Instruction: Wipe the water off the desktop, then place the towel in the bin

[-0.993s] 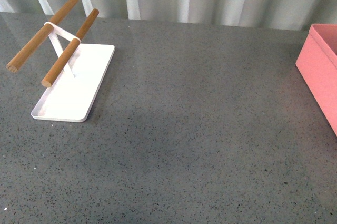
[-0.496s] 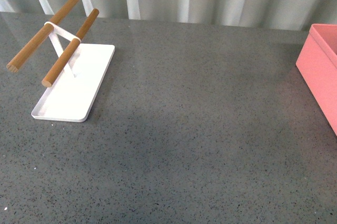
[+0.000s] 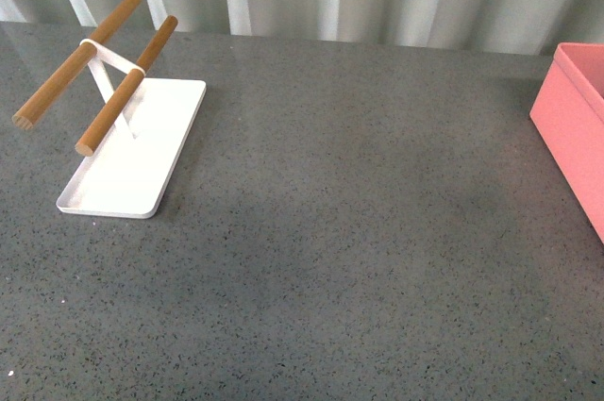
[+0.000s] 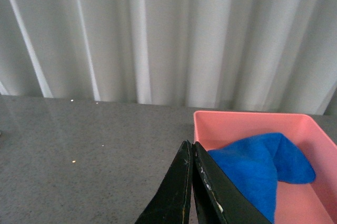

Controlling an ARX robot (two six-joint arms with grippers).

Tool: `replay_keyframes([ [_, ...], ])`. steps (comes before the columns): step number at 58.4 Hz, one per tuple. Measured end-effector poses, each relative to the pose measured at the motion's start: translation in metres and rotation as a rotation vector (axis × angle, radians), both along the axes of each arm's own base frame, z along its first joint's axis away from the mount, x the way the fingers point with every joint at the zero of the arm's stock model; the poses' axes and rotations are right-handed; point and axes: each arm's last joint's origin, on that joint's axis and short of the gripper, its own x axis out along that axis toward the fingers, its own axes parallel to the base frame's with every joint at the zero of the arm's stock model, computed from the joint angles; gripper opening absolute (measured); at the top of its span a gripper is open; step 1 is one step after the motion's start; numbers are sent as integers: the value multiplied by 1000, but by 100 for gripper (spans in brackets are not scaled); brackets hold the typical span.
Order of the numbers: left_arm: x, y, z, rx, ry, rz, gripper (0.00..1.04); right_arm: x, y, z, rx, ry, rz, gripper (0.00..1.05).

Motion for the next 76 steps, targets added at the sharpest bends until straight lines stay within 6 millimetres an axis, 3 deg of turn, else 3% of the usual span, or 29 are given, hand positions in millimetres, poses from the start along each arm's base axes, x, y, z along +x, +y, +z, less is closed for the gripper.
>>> replay_keyframes([
  [12,0,0,0,0,0,0,98,-15,0,-12,2,7,-5,3],
  [76,0,0,0,0,0,0,98,-59,0,1,6,-39,-7,3],
])
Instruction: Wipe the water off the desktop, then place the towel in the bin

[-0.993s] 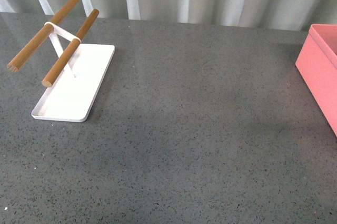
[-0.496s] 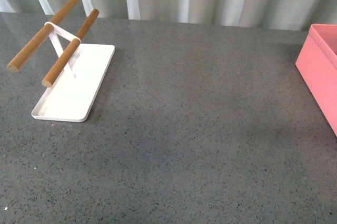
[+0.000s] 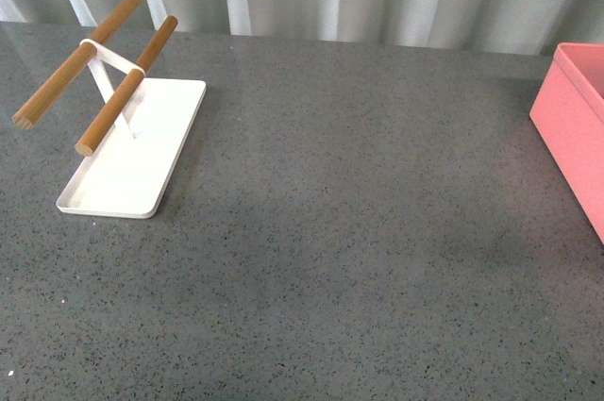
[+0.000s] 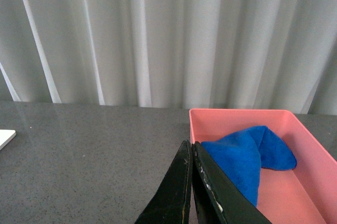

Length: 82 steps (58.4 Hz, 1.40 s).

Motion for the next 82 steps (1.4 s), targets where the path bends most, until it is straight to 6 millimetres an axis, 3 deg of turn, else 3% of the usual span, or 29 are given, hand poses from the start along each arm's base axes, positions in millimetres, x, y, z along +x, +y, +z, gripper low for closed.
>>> replay_keyframes([
  [19,0,0,0,0,0,0,98,-14,0,-4,0,12,0,3],
  [36,0,0,0,0,-1,0,98,-15,0,-3,0,6,0,4],
  [57,0,0,0,0,-1,0,98,-15,0,-3,0,6,0,65],
  [66,0,0,0,0,-1,0,98,-15,0,-3,2,6,0,99],
  [82,0,0,0,0,-1,0,98,-15,0,-3,5,6,0,98],
])
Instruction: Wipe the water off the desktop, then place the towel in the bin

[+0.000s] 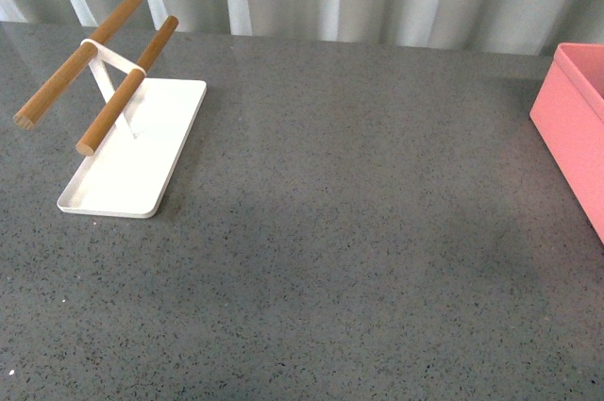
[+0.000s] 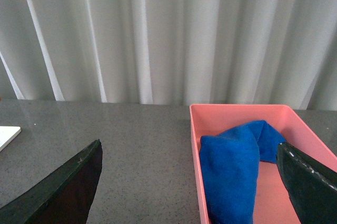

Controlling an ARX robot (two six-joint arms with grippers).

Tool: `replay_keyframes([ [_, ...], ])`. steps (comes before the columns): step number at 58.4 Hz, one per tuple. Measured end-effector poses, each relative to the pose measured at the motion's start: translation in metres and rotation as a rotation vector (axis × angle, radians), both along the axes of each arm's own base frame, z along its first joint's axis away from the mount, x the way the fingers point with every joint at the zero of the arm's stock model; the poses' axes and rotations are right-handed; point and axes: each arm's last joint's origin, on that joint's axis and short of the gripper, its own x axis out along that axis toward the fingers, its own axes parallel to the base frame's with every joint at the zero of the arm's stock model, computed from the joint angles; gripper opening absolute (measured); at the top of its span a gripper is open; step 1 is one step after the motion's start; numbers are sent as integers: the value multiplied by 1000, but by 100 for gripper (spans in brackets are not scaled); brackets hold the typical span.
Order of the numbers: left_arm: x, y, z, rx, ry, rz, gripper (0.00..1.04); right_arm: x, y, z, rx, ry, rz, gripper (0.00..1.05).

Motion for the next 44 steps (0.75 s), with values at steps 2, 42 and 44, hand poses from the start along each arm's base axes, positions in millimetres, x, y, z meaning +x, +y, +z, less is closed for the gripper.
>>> replay_keyframes([
  [2,0,0,0,0,0,0,98,0,0,0,0,0,0,98],
  [42,0,0,0,0,0,0,98,0,0,0,0,0,0,98],
  [44,0,0,0,0,0,0,98,0,0,0,0,0,0,98],
])
